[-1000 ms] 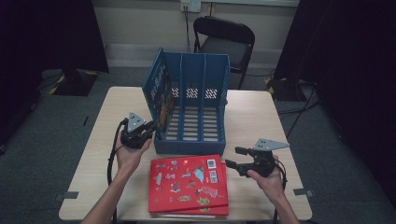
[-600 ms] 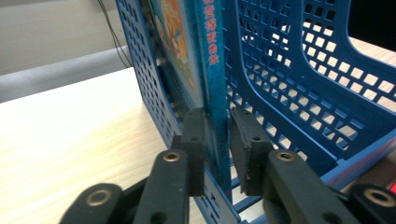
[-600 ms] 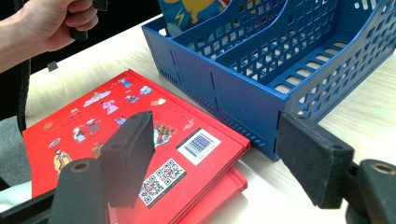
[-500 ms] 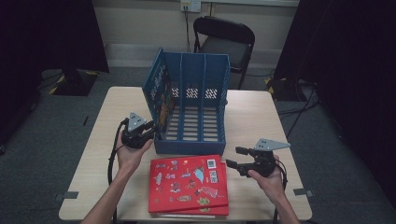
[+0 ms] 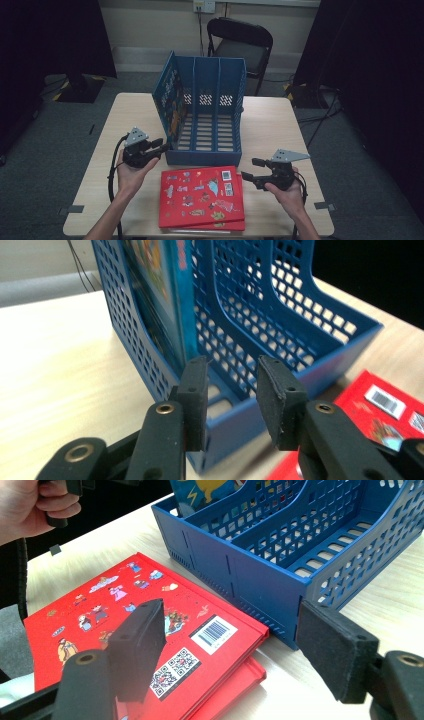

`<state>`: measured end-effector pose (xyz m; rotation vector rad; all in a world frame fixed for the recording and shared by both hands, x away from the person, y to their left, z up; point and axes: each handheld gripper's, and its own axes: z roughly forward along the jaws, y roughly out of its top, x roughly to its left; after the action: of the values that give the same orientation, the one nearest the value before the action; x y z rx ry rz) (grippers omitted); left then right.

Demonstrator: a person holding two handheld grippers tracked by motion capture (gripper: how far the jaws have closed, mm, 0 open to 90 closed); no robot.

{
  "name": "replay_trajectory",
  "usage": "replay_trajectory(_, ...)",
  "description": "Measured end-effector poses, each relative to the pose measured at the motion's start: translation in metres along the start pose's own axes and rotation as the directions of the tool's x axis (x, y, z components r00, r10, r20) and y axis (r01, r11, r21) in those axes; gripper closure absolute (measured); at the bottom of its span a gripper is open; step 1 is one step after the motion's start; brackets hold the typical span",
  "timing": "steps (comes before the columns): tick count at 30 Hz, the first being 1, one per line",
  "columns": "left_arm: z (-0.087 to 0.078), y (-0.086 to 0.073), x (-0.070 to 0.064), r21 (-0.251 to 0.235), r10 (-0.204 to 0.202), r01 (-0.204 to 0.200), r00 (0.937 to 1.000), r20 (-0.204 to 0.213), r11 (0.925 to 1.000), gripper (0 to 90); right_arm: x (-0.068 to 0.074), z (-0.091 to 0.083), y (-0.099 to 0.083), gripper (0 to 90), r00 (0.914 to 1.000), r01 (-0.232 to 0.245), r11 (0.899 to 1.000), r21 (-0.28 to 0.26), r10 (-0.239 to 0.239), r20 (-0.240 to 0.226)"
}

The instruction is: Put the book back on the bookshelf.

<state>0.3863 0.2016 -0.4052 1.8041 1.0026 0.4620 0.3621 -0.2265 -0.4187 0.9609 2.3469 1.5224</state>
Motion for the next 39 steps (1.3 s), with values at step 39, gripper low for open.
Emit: replay_trajectory(39, -0.003, -0.077, -0.018, 0.277, -0.031, -0.002, 0.9928, 0.116, 0.9609, 44.8, 0.032, 0.045, -0.042, 23.7, 0.9979, 0.06, 0.972, 0.228, -0.053, -0.038)
